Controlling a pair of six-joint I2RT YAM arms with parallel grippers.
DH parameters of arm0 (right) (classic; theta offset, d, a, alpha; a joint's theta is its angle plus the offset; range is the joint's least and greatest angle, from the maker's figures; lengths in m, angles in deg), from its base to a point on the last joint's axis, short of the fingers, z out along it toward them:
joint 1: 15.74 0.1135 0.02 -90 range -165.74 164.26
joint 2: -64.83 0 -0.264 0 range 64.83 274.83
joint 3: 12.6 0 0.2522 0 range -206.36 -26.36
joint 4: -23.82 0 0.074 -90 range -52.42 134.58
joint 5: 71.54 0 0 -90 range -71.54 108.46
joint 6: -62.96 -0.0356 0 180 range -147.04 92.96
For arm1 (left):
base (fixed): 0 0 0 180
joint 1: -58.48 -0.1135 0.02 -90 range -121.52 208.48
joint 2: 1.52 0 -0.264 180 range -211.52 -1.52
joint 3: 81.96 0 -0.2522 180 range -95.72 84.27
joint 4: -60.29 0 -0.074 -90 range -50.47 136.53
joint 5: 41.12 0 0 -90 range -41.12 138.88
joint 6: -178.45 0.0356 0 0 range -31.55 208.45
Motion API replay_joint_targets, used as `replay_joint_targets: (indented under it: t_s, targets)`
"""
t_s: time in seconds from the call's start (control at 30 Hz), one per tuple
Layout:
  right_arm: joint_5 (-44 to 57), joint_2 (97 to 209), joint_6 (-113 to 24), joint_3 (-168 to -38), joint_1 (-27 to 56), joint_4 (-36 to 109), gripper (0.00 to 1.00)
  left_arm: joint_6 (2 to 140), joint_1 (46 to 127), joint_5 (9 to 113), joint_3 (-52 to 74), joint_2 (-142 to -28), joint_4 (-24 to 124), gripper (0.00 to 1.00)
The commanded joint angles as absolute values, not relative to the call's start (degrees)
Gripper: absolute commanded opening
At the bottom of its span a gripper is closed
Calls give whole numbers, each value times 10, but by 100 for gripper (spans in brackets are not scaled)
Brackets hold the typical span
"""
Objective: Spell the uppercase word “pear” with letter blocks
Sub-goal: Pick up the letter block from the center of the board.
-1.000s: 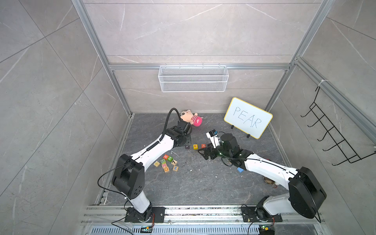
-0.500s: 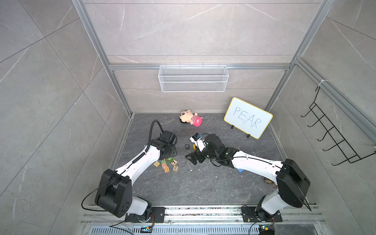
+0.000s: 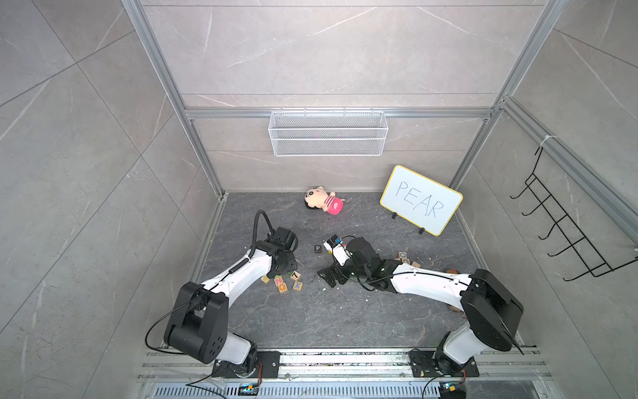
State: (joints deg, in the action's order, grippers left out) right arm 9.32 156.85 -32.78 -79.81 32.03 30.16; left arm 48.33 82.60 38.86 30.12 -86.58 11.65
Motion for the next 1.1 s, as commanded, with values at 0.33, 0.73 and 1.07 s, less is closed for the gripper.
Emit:
replay_joint_targets:
  t_s: [0.33,0.73,1.07]
  targets:
    - [109,1533,-323,-784,323,287,99,488,826,399,261,-937,149,62]
    - [110,1534,-324,-784,324,289,98,488,825,402,254,-978,155,62]
    - [112,1538,-324,-787,323,291,98,512,813,373,241,-997,158,62]
